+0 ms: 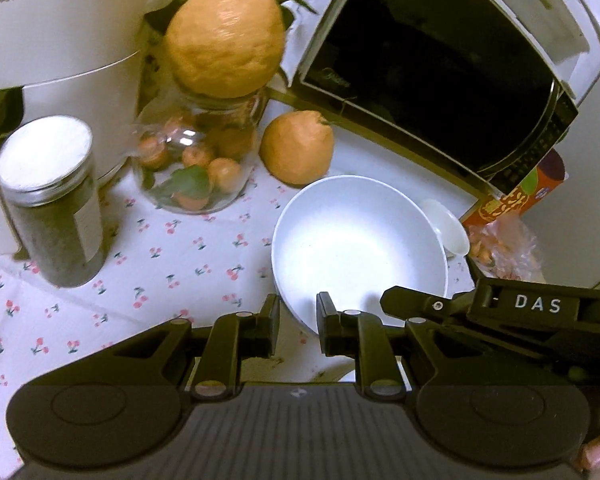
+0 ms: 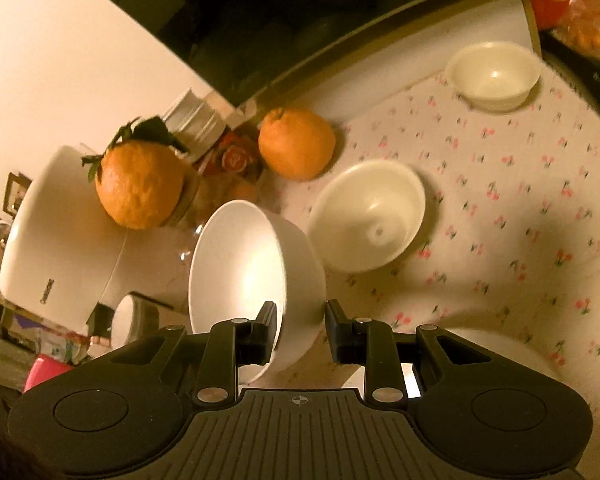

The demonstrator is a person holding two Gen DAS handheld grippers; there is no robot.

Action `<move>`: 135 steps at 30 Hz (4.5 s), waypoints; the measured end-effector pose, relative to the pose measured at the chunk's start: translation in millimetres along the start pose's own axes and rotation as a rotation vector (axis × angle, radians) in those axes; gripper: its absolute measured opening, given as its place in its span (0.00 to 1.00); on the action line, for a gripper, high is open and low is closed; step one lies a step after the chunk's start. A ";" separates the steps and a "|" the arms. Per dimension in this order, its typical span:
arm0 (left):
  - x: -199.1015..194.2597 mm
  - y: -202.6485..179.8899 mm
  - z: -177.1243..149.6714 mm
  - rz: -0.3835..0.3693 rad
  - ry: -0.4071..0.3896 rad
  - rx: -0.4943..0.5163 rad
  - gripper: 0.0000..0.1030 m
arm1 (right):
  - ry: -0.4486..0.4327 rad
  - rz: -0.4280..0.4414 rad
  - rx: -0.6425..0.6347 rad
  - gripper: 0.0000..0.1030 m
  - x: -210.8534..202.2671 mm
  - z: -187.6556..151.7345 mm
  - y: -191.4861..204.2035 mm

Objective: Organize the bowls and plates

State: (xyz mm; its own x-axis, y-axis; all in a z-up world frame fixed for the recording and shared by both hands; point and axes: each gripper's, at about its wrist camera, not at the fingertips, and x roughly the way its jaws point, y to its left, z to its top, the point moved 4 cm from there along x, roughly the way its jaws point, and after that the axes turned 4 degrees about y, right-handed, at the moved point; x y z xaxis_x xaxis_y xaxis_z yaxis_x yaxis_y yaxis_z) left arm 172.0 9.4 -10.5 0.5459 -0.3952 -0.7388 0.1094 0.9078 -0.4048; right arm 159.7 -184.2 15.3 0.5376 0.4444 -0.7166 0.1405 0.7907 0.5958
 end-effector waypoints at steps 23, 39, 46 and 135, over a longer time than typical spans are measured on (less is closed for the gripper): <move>-0.1 49.6 -20.2 0.071 0.105 -0.026 0.17 | 0.157 -0.075 -0.103 0.26 48.7 -35.8 22.6; 12.6 62.6 -30.5 0.082 0.187 -0.078 0.17 | 0.204 -0.118 -0.135 0.26 65.8 -48.4 20.3; 11.1 63.0 -28.5 0.104 0.166 -0.066 0.17 | 0.194 -0.123 -0.183 0.28 70.6 -48.4 24.2; 110.4 -10.9 30.3 0.046 -0.020 0.146 0.58 | -0.111 -0.112 0.100 0.79 68.1 65.8 -93.2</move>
State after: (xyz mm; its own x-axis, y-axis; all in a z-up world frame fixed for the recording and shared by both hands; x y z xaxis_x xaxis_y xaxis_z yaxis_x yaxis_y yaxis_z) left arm 256.3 -39.8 -71.4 0.5692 -0.3511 -0.7434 0.2026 0.9363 -0.2870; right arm 238.0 -255.3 -65.2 0.6019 0.3020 -0.7392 0.2837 0.7845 0.5515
